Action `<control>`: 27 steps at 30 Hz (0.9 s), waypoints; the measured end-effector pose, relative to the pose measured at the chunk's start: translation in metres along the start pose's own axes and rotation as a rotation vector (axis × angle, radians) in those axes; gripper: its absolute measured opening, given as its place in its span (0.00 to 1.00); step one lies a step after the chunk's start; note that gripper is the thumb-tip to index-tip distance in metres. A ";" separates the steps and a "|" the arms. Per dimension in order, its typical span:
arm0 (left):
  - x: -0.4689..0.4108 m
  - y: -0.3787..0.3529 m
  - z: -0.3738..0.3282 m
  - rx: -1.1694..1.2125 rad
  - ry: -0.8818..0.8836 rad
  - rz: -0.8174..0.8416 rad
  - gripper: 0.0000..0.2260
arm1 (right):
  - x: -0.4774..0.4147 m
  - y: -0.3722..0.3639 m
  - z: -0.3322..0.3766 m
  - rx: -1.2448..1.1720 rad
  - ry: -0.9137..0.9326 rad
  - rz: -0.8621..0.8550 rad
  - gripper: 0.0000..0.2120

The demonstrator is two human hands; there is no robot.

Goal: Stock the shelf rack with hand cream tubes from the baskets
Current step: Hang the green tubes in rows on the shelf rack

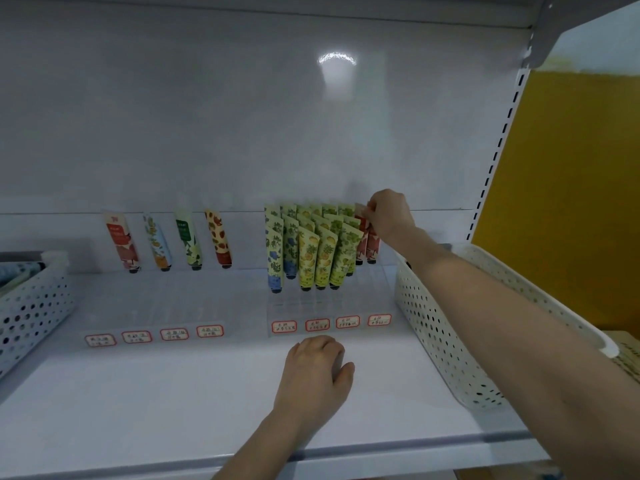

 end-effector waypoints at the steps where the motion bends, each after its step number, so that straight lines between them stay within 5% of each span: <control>1: 0.000 0.000 0.000 -0.002 0.000 0.001 0.10 | 0.001 0.000 0.000 -0.002 0.003 0.001 0.16; 13: -0.001 0.000 -0.001 -0.006 0.004 0.013 0.12 | 0.007 0.008 0.003 -0.061 0.017 0.025 0.09; 27: 0.000 0.024 -0.032 0.027 -0.016 0.082 0.13 | 0.074 0.104 -0.036 -0.146 0.172 -0.194 0.09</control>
Point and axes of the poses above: each hand's wrist, its own x-axis away from the middle knuckle, its own y-axis out of the back of the hand, z = x × y, the point moved 1 cm from there along -x, towards the middle knuckle, and after that the axes turned 8 degrees about z, right-handed, at the moved point
